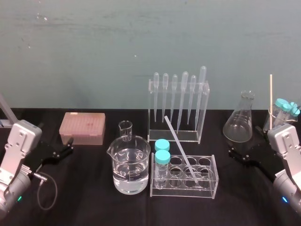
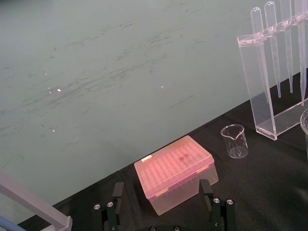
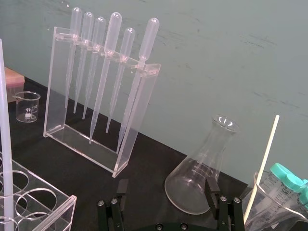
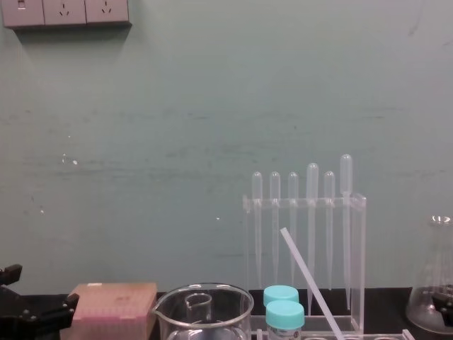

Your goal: Pick up the stirring rod with one hand, then place it down.

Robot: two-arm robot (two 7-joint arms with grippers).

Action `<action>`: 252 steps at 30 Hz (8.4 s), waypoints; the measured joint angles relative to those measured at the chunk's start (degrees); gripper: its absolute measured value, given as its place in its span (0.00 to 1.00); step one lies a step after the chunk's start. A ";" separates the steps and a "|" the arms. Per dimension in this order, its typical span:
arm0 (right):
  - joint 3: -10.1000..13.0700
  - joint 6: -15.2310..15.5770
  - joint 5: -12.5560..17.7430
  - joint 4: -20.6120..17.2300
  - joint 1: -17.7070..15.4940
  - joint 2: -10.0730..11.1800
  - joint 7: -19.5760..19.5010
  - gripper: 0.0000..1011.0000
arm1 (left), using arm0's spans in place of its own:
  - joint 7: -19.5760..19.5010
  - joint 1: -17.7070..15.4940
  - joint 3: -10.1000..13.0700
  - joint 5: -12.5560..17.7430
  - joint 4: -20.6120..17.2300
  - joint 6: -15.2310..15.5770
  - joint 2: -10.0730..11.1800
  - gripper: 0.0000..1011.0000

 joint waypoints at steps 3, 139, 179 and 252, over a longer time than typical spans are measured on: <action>0.00 0.00 0.00 0.00 0.00 0.00 0.00 0.99 | 0.00 0.00 0.00 0.00 0.00 0.00 0.00 0.99; 2.93 -9.21 11.71 2.41 7.55 -13.10 30.81 0.08 | 0.00 0.00 0.00 0.00 0.00 0.00 0.00 0.99; 9.83 -0.73 18.99 -10.23 8.43 -7.93 31.88 0.08 | 0.00 0.00 0.00 0.00 0.00 0.00 0.00 0.99; 7.08 -2.57 22.77 -6.26 6.34 -6.84 38.36 0.08 | 0.00 0.00 0.00 0.00 0.00 0.00 0.00 0.99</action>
